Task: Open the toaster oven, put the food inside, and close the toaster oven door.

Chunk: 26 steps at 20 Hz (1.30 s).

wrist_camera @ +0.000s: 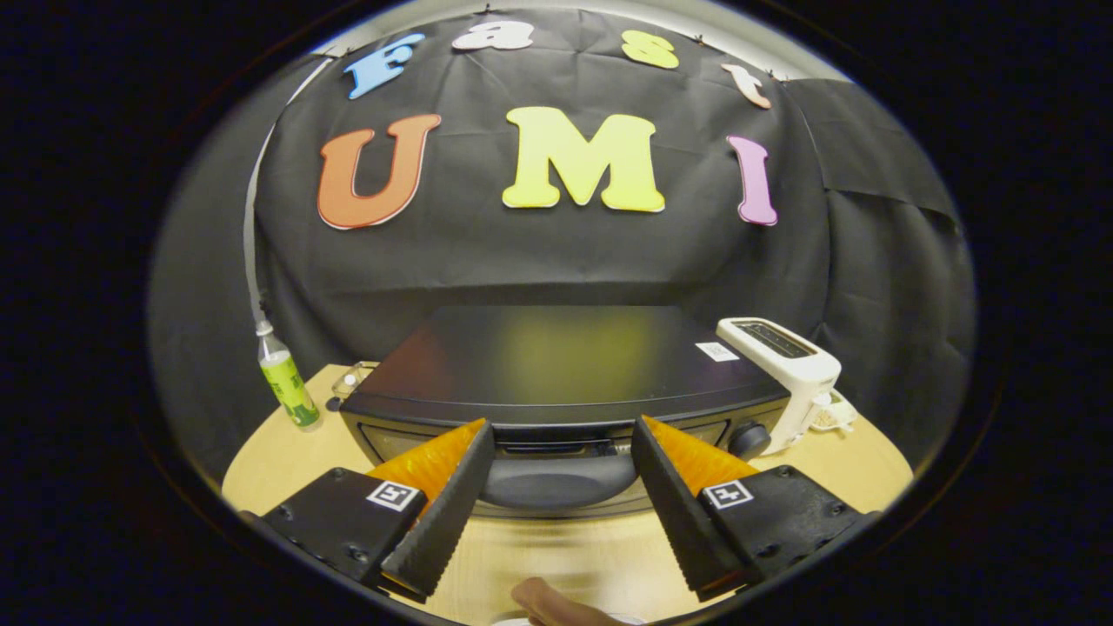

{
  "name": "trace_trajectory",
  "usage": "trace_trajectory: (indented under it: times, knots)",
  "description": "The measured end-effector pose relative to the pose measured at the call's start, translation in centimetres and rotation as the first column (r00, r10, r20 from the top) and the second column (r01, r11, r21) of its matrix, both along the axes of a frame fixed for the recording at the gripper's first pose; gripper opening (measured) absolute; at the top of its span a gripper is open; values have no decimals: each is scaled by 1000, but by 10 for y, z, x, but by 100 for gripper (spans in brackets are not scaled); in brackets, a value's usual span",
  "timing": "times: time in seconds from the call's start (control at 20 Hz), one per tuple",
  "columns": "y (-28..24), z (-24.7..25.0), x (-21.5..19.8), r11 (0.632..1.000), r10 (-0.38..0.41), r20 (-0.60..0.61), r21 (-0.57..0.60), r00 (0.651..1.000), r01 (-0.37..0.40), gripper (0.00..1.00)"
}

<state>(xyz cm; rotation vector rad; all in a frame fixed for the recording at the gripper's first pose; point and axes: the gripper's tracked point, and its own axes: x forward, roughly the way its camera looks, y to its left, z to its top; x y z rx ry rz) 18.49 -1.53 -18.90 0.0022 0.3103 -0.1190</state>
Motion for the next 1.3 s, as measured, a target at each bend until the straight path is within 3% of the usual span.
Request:
trace_trajectory:
  times: [0.35,0.85,1.3]
  knots:
    - [0,-25,-51,1000,-9,-88,1,996,9,100]
    - [0,-68,-97,999,40,-165,3,985,-40,100]
    - [-1,-132,-120,998,37,-352,58,935,-17,100]
